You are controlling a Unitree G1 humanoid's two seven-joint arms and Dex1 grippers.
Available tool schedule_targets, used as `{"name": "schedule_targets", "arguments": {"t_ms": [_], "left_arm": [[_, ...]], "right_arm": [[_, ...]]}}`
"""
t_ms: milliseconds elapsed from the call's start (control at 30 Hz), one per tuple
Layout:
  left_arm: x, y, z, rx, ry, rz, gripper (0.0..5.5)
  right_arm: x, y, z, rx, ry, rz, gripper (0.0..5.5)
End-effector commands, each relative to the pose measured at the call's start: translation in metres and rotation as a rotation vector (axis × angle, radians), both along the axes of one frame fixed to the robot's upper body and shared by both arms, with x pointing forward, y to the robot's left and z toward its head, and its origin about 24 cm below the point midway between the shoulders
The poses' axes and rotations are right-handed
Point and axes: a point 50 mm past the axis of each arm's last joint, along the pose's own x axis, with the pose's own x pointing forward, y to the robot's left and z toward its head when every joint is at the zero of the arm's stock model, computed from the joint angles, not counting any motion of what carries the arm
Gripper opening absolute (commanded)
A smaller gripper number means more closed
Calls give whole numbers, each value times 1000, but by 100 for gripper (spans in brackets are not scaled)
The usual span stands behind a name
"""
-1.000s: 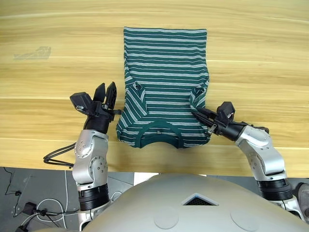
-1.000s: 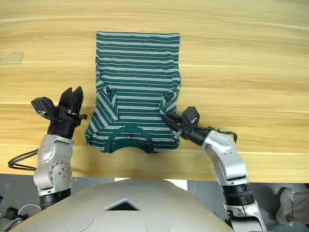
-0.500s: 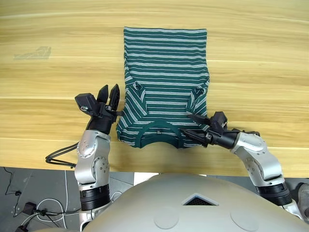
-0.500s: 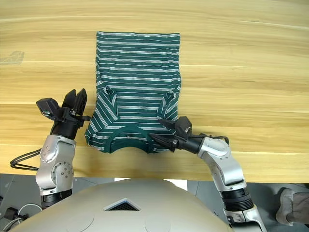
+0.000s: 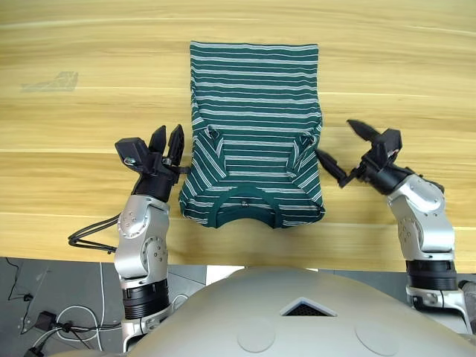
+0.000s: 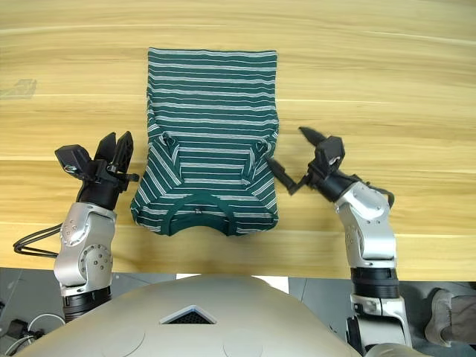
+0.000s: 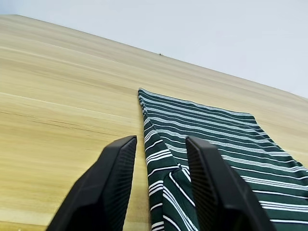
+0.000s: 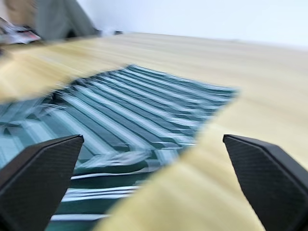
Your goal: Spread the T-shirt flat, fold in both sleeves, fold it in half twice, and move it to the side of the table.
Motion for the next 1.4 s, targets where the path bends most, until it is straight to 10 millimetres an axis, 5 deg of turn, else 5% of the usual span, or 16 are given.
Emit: {"name": "schedule_targets", "arguments": {"t_ms": [33, 267, 867, 1400], "left_arm": [[0, 1, 0, 20, 3, -1, 191], [0, 1, -1, 18, 4, -1, 191], [1, 3, -4, 27, 13, -1, 191], [3, 3, -2, 64, 3, -12, 191]], "right_arm": [[15, -1, -2, -96, -93, -105, 537], [27, 6, -7, -159, -163, -165, 537], [14, 48, -25, -220, -163, -17, 537], [6, 52, -40, -248, -101, -23, 537]]}}
